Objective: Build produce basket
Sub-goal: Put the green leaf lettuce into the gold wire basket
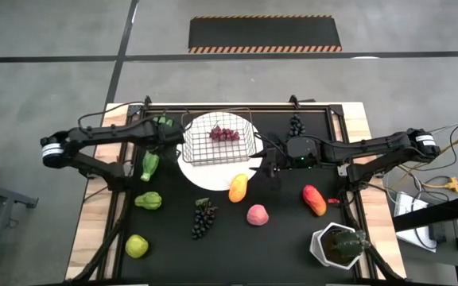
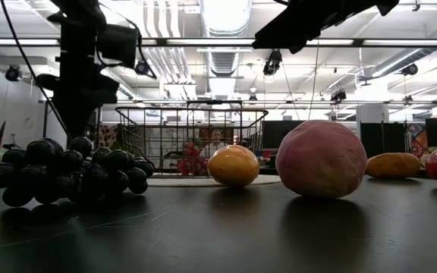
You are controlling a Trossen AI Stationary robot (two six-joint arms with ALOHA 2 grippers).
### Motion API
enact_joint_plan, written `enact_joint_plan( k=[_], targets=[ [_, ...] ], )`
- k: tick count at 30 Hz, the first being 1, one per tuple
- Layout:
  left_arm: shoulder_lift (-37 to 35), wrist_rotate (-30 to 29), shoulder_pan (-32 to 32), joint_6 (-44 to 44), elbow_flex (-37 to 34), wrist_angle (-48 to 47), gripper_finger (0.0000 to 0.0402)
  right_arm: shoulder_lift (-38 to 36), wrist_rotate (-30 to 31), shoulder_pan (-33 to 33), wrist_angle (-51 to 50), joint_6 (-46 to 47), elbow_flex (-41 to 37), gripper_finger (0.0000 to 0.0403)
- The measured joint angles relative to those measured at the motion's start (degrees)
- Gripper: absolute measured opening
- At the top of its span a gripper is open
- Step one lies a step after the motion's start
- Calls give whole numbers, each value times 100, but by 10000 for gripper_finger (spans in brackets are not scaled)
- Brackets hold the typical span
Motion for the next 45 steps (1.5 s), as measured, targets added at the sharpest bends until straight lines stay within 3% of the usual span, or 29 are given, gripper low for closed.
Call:
enact_joint_plan(
  k=[9, 12, 18, 24, 33, 39, 45],
  targets=[
    [237, -153, 235, -31, -508, 151, 287, 0, 0, 0, -65, 2, 0, 228],
    [352, -125, 273, -3, -670, 368, 308, 0, 0, 0, -74, 5, 0, 236],
    [642, -129, 299, -2, -853, 531, 312, 0, 0, 0, -107, 48, 0, 247],
    [923, -130, 299, -28, -1001, 527, 271, 0, 0, -2, -116, 48, 0, 247],
    [1054, -172, 299, -69, -976, 542, 150, 4, 0, 0, -153, 26, 0, 237],
    [591, -654, 299, -240, -901, 421, 91, 4, 0, 0, -153, 46, 0, 240],
    [-111, -1413, 299, -337, -620, 330, 80, 4, 1, 0, -150, 46, 0, 235]
  ],
)
